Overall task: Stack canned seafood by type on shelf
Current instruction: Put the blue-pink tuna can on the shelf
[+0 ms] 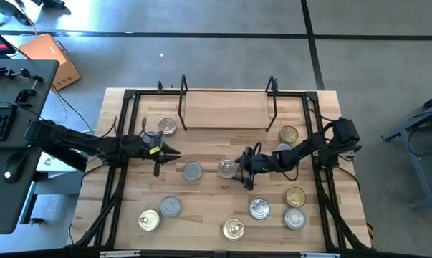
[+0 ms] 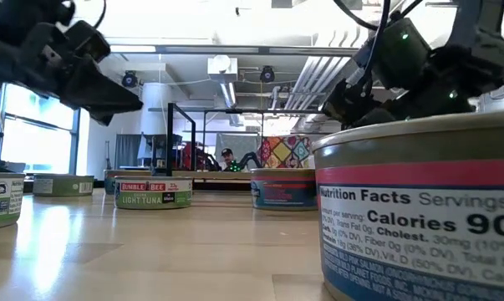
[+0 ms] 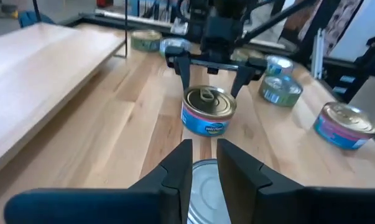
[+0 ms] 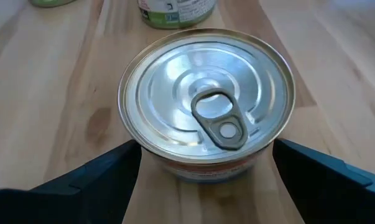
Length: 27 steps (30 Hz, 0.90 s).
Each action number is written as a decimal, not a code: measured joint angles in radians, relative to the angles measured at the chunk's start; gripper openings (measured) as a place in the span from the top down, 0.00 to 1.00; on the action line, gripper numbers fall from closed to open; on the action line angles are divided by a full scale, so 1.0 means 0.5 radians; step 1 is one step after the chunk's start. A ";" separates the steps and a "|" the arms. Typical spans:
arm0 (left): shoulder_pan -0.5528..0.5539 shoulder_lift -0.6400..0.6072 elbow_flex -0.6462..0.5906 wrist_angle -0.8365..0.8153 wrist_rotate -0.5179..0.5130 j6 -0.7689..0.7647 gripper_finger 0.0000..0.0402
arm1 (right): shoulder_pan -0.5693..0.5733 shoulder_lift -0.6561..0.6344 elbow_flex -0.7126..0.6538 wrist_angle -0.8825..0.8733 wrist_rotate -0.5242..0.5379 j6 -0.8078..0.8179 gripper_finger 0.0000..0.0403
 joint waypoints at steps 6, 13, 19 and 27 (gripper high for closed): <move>0.001 0.463 0.202 0.002 0.000 -0.002 0.89 | -0.003 0.125 0.001 0.293 0.019 -0.179 0.11; 0.022 1.113 0.519 0.003 0.001 0.008 0.97 | -0.028 0.188 0.036 0.350 0.018 -0.198 0.11; 0.080 1.557 0.819 0.005 0.063 0.123 1.00 | -0.028 0.248 0.167 0.320 -0.010 -0.228 0.11; 0.126 1.838 1.037 0.000 0.303 0.180 1.00 | -0.025 0.251 0.271 0.150 -0.011 -0.196 0.11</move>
